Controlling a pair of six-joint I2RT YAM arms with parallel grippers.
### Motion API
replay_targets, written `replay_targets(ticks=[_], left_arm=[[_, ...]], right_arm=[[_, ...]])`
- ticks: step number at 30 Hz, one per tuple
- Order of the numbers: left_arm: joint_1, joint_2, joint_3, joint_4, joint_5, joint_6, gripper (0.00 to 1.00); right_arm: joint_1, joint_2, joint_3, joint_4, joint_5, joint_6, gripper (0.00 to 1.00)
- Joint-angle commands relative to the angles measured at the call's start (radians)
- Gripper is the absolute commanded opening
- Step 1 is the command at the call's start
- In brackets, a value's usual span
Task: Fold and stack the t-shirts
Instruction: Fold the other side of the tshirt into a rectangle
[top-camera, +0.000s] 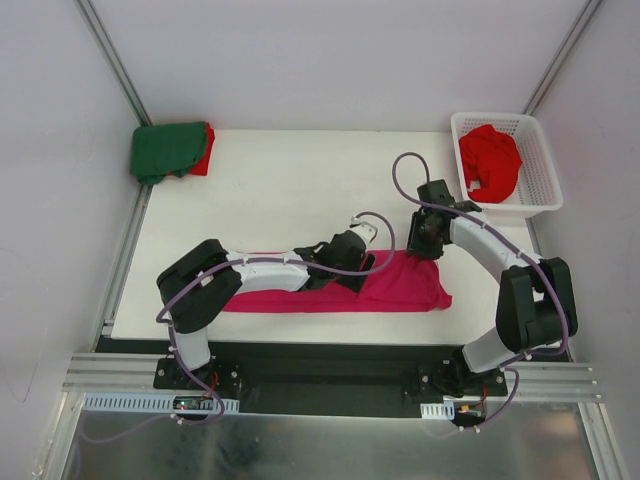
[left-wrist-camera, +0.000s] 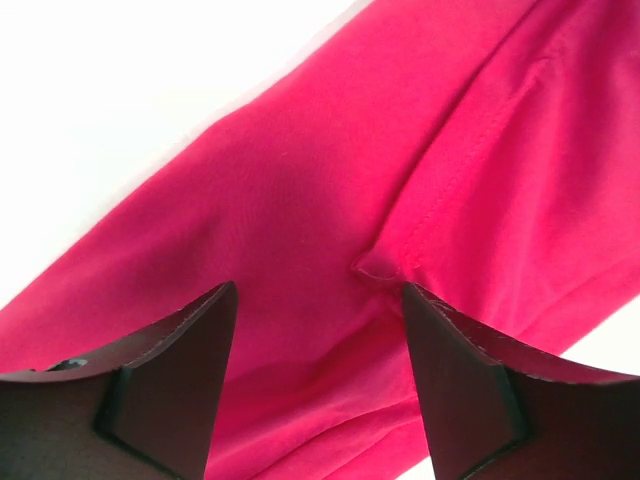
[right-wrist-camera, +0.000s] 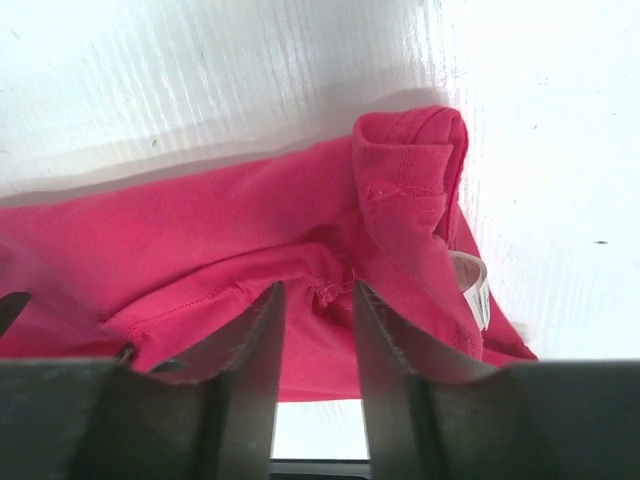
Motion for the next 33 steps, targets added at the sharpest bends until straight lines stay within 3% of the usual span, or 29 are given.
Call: replay_targets(ticks=[1, 14, 19, 21, 23, 24, 26, 29, 33], left_arm=[[0.01, -0.026, 0.014, -0.023, -0.073, 0.013, 0.68], [0.019, -0.219, -0.033, -0.069, -0.159, 0.044, 0.7], [0.021, -0.298, -0.07, -0.088, -0.189, 0.056, 0.71], [0.029, -0.324, -0.098, -0.094, -0.208, 0.058, 0.7], [0.041, -0.354, -0.124, -0.096, -0.212, 0.045, 0.6], [0.062, -0.365, -0.153, -0.096, -0.206, 0.038, 0.55], [0.088, -0.406, -0.184, -0.096, -0.192, 0.009, 0.32], [0.145, -0.463, -0.239, -0.096, -0.166, -0.019, 0.19], [0.174, -0.529, -0.285, -0.097, -0.172, -0.011, 0.21]], right_arm=[[-0.003, -0.037, 0.046, 0.007, 0.041, -0.018, 0.41], [0.022, -0.206, 0.019, -0.027, 0.038, -0.028, 0.48], [0.061, -0.246, -0.013, -0.05, 0.031, -0.027, 0.47], [0.097, -0.252, -0.032, -0.051, 0.043, -0.024, 0.4], [0.132, -0.252, -0.05, -0.051, 0.061, -0.006, 0.3], [0.143, -0.253, -0.056, -0.047, 0.061, 0.001, 0.17], [0.17, -0.247, -0.07, -0.038, 0.063, 0.021, 0.03], [0.215, -0.226, -0.082, -0.019, 0.072, 0.042, 0.01], [0.27, -0.189, -0.084, -0.005, 0.095, 0.073, 0.01]])
